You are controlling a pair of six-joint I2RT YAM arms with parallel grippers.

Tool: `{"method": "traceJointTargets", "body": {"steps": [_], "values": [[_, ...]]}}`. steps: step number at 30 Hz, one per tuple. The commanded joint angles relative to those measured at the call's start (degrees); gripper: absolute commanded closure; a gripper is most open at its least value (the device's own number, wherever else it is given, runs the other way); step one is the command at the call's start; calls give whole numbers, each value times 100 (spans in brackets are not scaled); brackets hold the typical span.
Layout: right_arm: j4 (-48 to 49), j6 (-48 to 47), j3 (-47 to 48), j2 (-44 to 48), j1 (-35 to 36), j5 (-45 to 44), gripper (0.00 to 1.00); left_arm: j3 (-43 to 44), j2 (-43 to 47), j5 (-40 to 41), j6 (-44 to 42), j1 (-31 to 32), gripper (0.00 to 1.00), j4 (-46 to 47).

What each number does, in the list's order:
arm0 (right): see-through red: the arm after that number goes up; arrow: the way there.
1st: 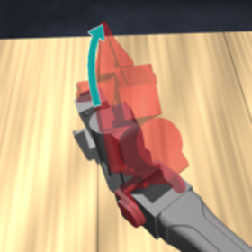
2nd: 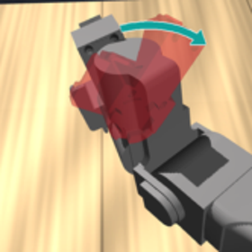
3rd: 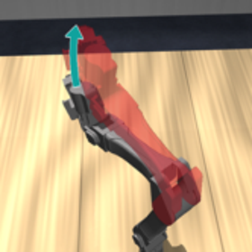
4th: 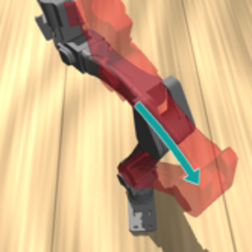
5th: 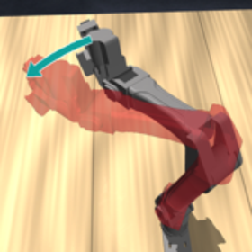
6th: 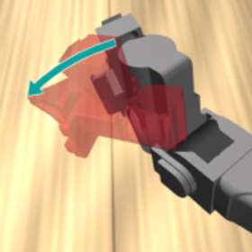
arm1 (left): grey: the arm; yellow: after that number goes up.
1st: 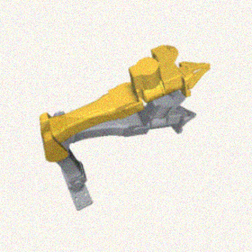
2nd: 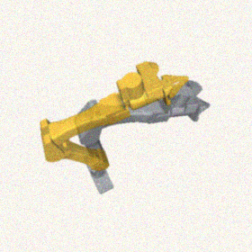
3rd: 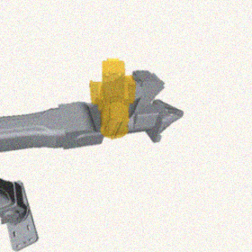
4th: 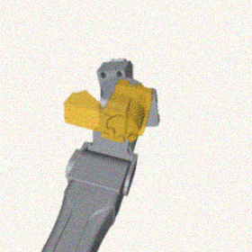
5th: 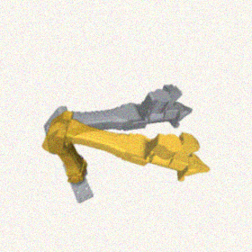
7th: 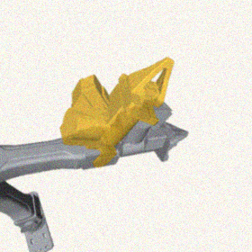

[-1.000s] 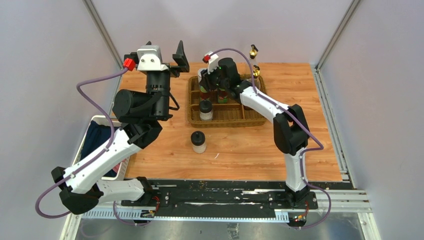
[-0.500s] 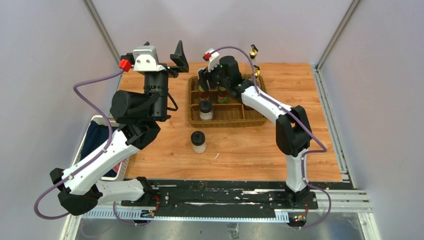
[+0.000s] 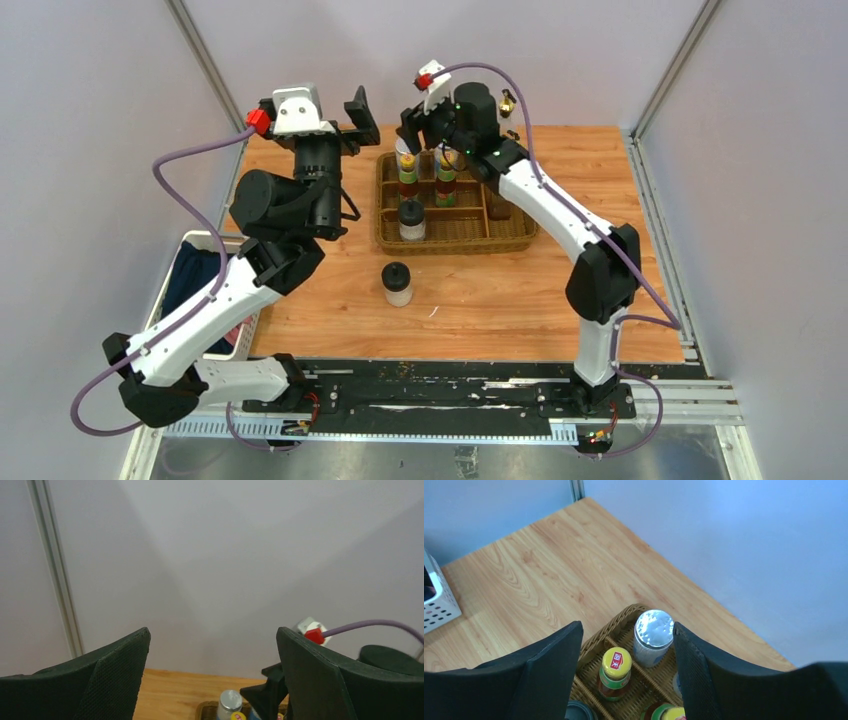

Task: Organize the condiment bottles
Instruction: Place the bottle in the storage box.

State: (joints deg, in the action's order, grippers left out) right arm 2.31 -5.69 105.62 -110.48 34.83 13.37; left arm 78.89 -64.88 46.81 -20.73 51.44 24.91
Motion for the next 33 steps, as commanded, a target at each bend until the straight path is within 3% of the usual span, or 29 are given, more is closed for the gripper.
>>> {"method": "traceJointTargets", "body": {"steps": [1, 8, 14, 26, 33], "values": [[-208, -235, 155, 715, -138, -255, 29, 127, -181, 505, 350, -98, 0, -431], [-584, -609, -196, 1771, -493, -872, 28, 42, -382, 52, 1644, -652, 0, -1661], [-917, -644, -493, 2651, -972, -1260, 26, -749, -253, -222, 2394, -862, 0, -2117], [-2230, -502, -43, 3078, -1259, -2183, 19, -1915, 278, -972, 4051, -843, 0, -3987], [-2322, -354, -400, 3278, -1259, -2446, 19, -2054, 709, -1086, 4232, -413, 0, -4882]]}}
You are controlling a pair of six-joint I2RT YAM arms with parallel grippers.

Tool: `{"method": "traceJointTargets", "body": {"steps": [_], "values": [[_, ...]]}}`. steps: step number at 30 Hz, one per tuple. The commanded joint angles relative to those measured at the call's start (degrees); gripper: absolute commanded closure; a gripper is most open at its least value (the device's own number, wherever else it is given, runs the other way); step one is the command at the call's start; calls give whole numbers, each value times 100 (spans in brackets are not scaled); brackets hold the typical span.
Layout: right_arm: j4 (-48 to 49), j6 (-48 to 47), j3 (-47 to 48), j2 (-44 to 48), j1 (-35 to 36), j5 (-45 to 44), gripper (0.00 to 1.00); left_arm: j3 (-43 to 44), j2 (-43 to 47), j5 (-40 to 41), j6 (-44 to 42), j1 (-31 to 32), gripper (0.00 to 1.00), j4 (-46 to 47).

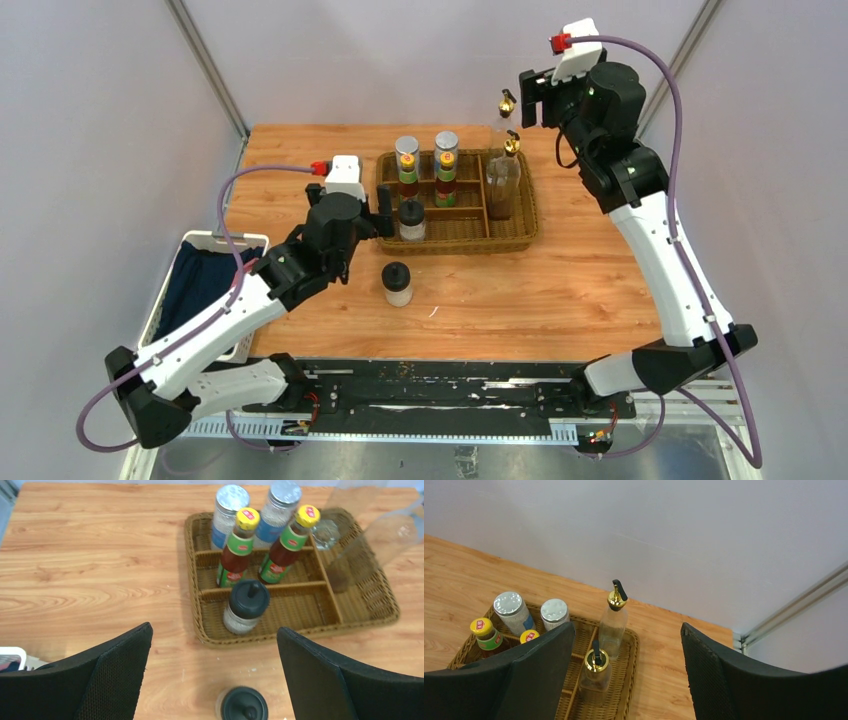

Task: Organize the condiment bottles
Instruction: Place the bottle in the storage box, then pick up the bottle from the center of the board.

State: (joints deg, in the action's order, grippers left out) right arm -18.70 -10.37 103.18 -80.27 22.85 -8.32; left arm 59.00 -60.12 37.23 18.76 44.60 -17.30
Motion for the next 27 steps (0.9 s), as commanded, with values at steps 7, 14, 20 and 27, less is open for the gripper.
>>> {"method": "traceJointTargets", "body": {"steps": [7, 14, 20, 27], "values": [[-231, 161, -384, 316, -62, -199, 19, -385, 625, -95, 66, 1045, 0, -806], [-253, 175, -441, 423, -62, -173, 19, -752, 791, -219, 31, 1575, 0, -917], [-274, 211, -480, 457, -53, -94, 19, -1072, 817, 190, -22, 1972, 0, -912], [-275, 270, -558, 478, -44, -11, 19, -1357, 794, 307, 63, 2109, 0, -947]]}}
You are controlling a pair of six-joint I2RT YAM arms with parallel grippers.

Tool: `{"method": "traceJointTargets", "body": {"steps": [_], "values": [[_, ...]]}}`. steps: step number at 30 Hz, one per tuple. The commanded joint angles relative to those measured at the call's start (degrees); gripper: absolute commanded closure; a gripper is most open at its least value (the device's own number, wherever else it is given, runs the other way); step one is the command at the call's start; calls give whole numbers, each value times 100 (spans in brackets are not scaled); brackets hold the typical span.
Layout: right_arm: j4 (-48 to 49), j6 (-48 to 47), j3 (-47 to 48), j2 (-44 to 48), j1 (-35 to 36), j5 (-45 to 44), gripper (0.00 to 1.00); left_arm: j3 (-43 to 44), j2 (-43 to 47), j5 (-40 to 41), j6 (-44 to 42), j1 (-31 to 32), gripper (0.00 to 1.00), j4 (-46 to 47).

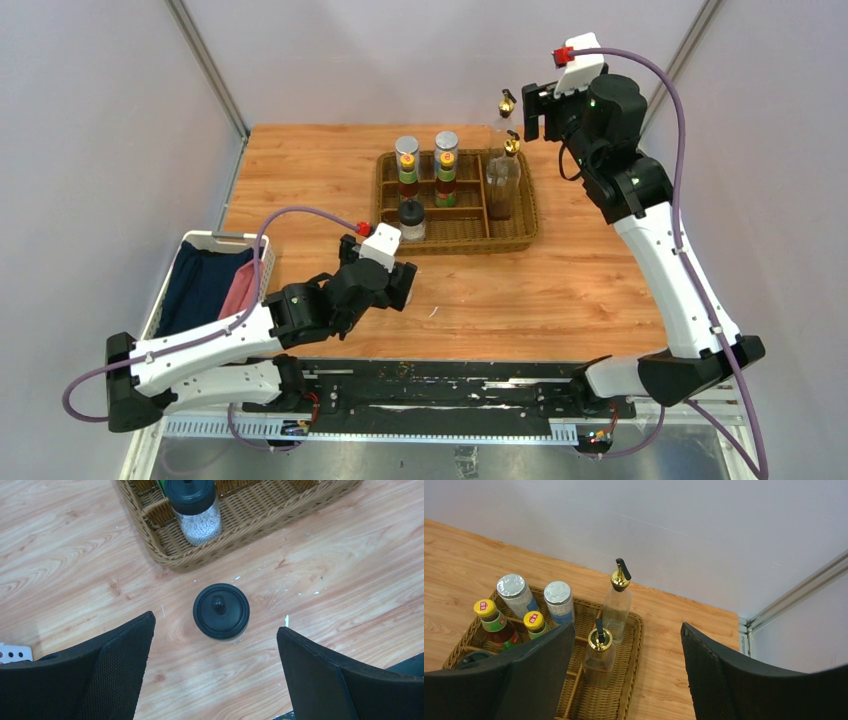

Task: Organize the condiment bottles
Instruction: Pick up the bottle from the center of the board.

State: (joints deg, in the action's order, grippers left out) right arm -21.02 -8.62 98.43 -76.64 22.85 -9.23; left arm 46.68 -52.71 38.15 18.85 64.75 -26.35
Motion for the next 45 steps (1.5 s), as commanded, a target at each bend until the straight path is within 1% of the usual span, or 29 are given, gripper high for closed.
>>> {"method": "traceJointTargets", "body": {"steps": [1, 6, 11, 16, 20, 25, 28, 34, 39, 45], "values": [[-45, 97, -88, 122, -33, 94, 19, -143, 58, 244, 63, 98, 0, -54], [-43, 78, -131, 132, -19, 71, 19, -265, 48, 261, 75, 108, 0, -48], [-35, 64, -166, 110, -10, 50, 19, -351, -105, -21, 86, 108, 0, 59], [15, 54, -293, 138, -10, 9, 19, -346, -187, -221, 320, 109, 0, 111], [107, 70, -477, 188, -10, -16, 19, -189, -260, -455, 534, 108, 0, 25], [189, 84, -607, 194, -10, -17, 19, 214, -622, -377, 754, 99, 0, -369], [194, 73, -606, 185, -11, -8, 19, 269, -762, -205, 909, 93, 0, -465], [231, 65, -636, 180, -14, 5, 19, 22, -806, -485, 1076, -357, 0, -207], [264, 54, -685, 173, -9, 24, 19, -201, -722, -554, 972, -481, 0, 121], [284, 54, -698, 137, -9, 45, 18, -427, -863, -818, 877, -592, 0, 493]]}}
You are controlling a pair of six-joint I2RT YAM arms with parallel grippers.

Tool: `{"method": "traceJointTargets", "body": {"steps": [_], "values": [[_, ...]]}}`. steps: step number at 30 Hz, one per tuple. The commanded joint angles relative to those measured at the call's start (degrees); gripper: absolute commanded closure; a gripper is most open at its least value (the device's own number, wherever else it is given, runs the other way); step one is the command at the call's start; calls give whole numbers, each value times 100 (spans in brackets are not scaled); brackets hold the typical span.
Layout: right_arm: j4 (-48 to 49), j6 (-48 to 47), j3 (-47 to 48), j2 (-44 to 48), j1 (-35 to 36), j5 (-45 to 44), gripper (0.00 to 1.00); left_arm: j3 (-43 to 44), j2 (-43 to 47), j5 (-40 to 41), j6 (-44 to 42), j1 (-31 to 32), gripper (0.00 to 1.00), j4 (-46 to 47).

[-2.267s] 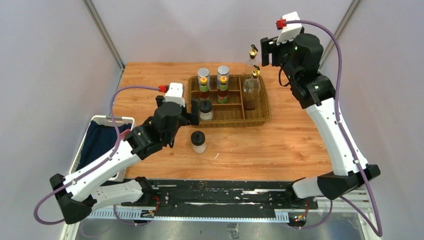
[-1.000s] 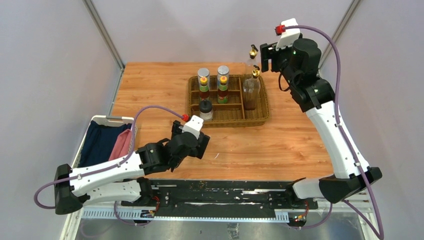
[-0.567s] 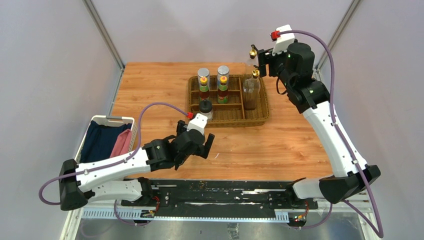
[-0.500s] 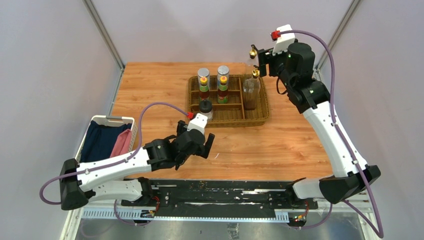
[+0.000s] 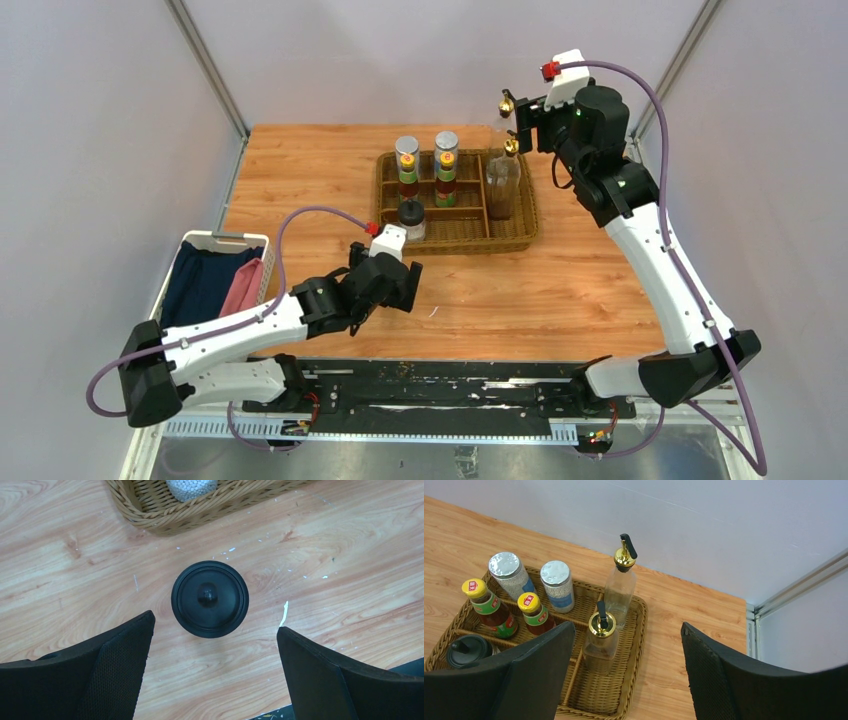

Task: Organize the condiment bottles
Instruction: Pick up the bottle from the center of the board.

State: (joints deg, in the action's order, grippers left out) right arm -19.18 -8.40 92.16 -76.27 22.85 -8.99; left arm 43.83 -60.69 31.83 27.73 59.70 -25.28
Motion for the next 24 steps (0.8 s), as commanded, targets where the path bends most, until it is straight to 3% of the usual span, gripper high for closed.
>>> {"method": "traceJointTargets", "body": {"steps": [1, 24], "values": [[105, 32, -75, 95, -6, 13, 18, -153, -92, -205, -23, -90, 0, 411], [226, -30, -172, -115, -9, 7, 18, -311, -516, -545, -224, -418, 0, 895]]}}
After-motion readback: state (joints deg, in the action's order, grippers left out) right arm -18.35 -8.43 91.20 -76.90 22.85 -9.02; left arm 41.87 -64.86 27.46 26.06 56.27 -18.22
